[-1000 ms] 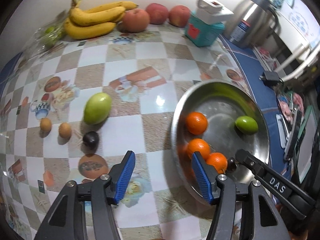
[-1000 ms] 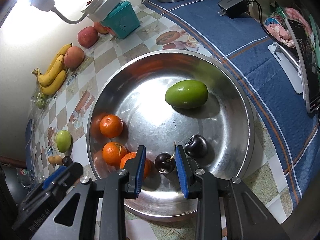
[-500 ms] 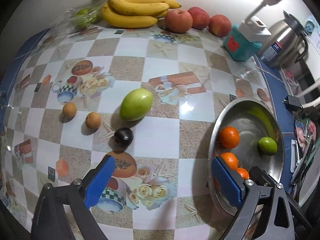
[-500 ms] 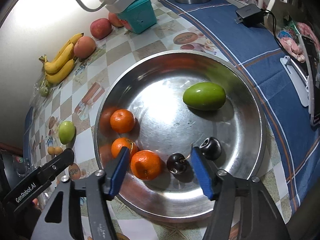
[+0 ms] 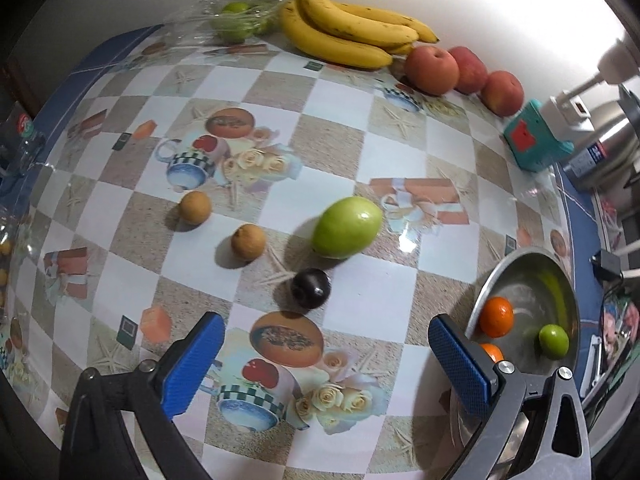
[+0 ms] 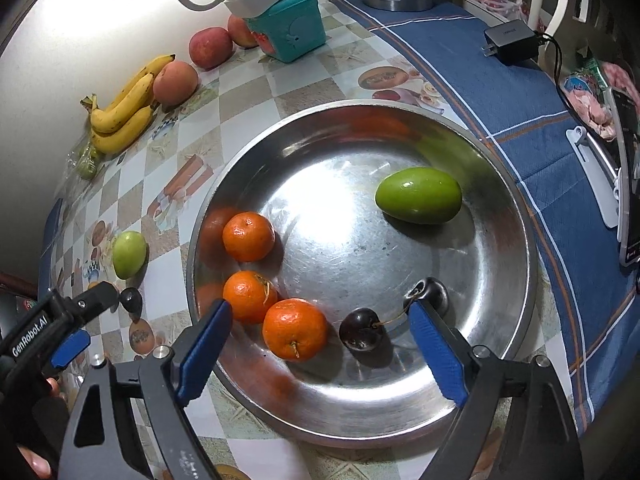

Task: Organize fruits
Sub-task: 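Lift both tools out of the basin back over the table fruit, then close the left tool on a brown kiwi while the right tool grasps a black plum, then carry the kiwi and plum into the steel basin and lower them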

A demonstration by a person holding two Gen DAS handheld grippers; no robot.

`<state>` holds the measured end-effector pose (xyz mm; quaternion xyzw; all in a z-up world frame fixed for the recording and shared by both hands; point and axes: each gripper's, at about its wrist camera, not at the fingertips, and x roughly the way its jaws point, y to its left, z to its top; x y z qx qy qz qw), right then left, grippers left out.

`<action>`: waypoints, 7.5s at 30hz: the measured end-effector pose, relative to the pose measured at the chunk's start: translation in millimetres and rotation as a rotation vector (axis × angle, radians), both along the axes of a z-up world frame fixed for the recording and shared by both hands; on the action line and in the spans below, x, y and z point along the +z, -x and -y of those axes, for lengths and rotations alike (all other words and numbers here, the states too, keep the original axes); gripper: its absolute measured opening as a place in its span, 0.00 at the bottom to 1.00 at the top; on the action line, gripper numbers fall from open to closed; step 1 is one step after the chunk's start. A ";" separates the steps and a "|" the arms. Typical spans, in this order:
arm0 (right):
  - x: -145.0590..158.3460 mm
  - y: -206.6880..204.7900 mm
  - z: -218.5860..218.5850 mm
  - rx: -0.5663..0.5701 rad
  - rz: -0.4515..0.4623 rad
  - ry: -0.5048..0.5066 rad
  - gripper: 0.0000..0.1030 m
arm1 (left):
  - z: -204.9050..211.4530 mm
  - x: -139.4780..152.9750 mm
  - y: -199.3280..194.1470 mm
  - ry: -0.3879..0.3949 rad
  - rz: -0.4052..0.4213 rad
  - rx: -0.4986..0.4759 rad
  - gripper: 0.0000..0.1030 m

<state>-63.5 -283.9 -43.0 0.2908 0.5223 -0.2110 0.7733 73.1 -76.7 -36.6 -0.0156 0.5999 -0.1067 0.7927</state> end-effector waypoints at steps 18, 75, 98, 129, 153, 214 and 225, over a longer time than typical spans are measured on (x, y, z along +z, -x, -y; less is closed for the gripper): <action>1.8 -11.5 -13.5 0.059 0.032 0.056 0.92 | -9.7 8.6 -6.5 0.003 0.029 0.015 1.00; -6.2 -134.8 -139.9 0.327 0.029 -0.017 0.92 | -104.3 -8.4 -90.4 -0.133 0.086 0.008 1.00; -39.9 -155.0 -163.3 0.410 -0.074 0.052 0.91 | -95.8 -38.1 -101.9 -0.086 0.036 -0.043 1.00; -35.3 -152.8 -169.4 0.450 -0.041 0.032 0.28 | -72.6 -39.7 -97.5 -0.040 0.005 -0.093 0.28; 15.4 -131.7 -154.5 0.361 0.044 -0.016 0.27 | -76.3 12.4 -88.2 -0.061 0.137 -0.074 0.28; 14.5 -21.5 30.7 -0.097 -0.016 -0.009 0.27 | 117.3 29.9 30.6 0.036 0.116 -0.518 0.28; -7.5 -24.3 30.5 -0.100 -0.077 -0.037 0.27 | 125.5 11.3 37.0 0.029 0.048 -0.553 0.28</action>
